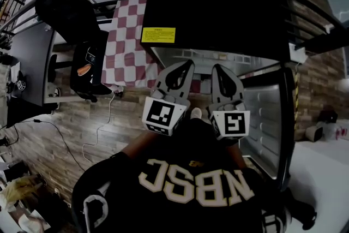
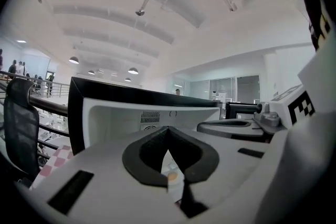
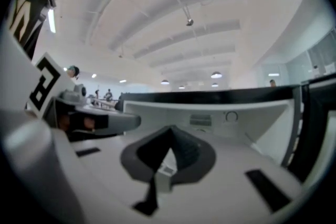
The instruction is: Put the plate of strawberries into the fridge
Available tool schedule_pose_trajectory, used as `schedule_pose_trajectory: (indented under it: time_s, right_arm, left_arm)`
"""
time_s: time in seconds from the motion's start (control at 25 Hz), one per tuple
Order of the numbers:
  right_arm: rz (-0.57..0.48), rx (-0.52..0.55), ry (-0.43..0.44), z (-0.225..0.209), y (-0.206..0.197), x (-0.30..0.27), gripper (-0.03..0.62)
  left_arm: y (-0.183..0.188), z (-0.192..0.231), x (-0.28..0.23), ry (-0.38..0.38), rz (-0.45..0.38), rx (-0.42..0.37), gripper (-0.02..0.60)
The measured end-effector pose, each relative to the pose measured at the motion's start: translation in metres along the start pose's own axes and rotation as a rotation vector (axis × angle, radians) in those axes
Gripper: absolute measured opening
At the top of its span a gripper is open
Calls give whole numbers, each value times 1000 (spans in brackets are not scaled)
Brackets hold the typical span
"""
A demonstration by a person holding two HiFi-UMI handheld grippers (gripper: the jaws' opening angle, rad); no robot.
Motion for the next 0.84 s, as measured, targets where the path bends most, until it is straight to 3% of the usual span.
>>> schedule_pose_trajectory:
  time_s: [0.44,0.84]
  right_arm:
    - [33,-9,-95,-26,-13,10,20]
    - [24,-15,-85,-21,-13,5,20]
  left_arm:
    - [-3,28,12,81,-16,1,15]
    - [-9,24,13,59,-16,4,15]
Point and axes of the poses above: the fingertips, and each gripper's own axes: x backward along the fingers, z to its left, y out of its top, the point moved 3 cm from there along x, backward along the fingers, and after that the axes turned 12 degrees about x, right-handed, at the moved point
